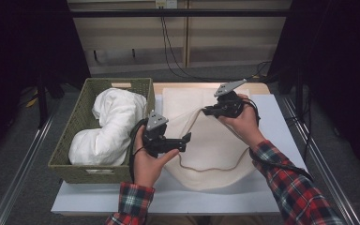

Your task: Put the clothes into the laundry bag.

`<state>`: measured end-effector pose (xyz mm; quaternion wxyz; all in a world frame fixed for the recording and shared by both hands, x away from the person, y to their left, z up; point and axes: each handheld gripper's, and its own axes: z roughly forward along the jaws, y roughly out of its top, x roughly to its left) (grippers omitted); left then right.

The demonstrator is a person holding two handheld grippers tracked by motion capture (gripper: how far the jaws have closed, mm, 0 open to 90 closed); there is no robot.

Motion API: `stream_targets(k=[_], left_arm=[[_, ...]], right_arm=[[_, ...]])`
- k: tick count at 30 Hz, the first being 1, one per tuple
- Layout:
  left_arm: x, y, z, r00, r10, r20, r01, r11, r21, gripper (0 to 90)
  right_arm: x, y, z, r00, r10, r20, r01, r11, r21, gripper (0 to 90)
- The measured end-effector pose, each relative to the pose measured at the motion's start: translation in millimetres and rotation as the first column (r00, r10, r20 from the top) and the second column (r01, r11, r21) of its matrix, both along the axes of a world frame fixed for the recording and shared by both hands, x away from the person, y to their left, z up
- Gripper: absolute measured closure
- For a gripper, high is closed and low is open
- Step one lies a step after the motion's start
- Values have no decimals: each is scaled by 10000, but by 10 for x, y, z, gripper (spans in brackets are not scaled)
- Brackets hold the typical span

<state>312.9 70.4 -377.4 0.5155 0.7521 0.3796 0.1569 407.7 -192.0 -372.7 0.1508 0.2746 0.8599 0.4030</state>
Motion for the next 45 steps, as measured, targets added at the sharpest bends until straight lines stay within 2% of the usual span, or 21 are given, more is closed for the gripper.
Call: stream_targets(k=[1, 2, 3, 4, 9, 12, 14, 15, 19, 22, 27, 30, 37, 38, 42, 44, 45], left_arm=[[14, 9, 32, 10000, -2, -65, 2, 10000, 34, 23], [61, 21, 68, 9999, 41, -108, -43, 9998, -176, 23], [61, 21, 68, 9999, 41, -108, -43, 9998, -176, 23], [101, 30, 117, 9996, 253, -103, -252, 9996, 98, 23], [196, 42, 201, 9996, 272, -111, -269, 9993, 276, 23], [272, 83, 258, 9990, 337, -295, -332, 9993, 149, 23], [287, 97, 271, 9988, 399, -284, -393, 9990, 218, 23], [319, 137, 294, 9986, 449, -294, -438, 9984, 366, 23], [352, 204, 324, 9976, 609, -318, -598, 9976, 362, 23], [399, 315, 356, 9962, 805, -334, -785, 9953, 569, 23], [451, 448, 378, 9930, 1119, -373, -1096, 9923, 578, 23], [503, 566, 381, 9897, 1375, -387, -1347, 9886, 679, 23], [584, 712, 385, 9848, 1690, -389, -1649, 9820, 921, 23], [601, 753, 382, 9823, 1853, -279, -1808, 9762, 1199, 23], [632, 824, 362, 9803, 1949, -316, -1885, 9715, 1434, 23], [660, 872, 338, 9772, 2098, -323, -2021, 9661, 1606, 23], [684, 917, 319, 9746, 2218, -314, -2128, 9603, 1803, 23]], right_arm=[[0, 0, 0, 10000, 0, 0, 0, 10000, 0, 879], [5, 2, -3, 10000, 33, 9, -33, 10000, -11, 879], [5, 4, -5, 10000, 33, -33, -33, 10000, -7, 879], [5, 3, -5, 10000, 43, -50, -44, 10000, -33, 879], [7, -9, -14, 9999, 148, 18, -148, 9999, -41, 879], [-2, -15, -9, 9998, 172, -48, -172, 9998, -69, 879], [-2, -25, -6, 9998, 184, -14, -184, 9998, -83, 878], [-6, -28, -5, 9999, 152, -83, -152, 9999, -7, 879], [-16, -32, -6, 9999, 104, -53, -104, 9999, -40, 878], [-32, -31, -2, 10000, 91, -42, -91, 9999, -86, 879], [-46, -29, -2, 10000, 58, -62, -58, 9999, -87, 879], [-59, -43, 9, 10000, 26, -43, -26, 9999, -113, 878], [-81, -80, 23, 10000, -45, 31, 45, 9999, -159, 879], [-95, -91, 24, 9999, -124, -35, 124, 9998, -167, 878], [-112, -109, 28, 9999, -136, 14, 136, 9998, -157, 878], [-122, -118, 32, 9999, -155, -42, 154, 9998, -154, 878], [-126, -131, 34, 9999, -144, 22, 144, 9998, -135, 878]])
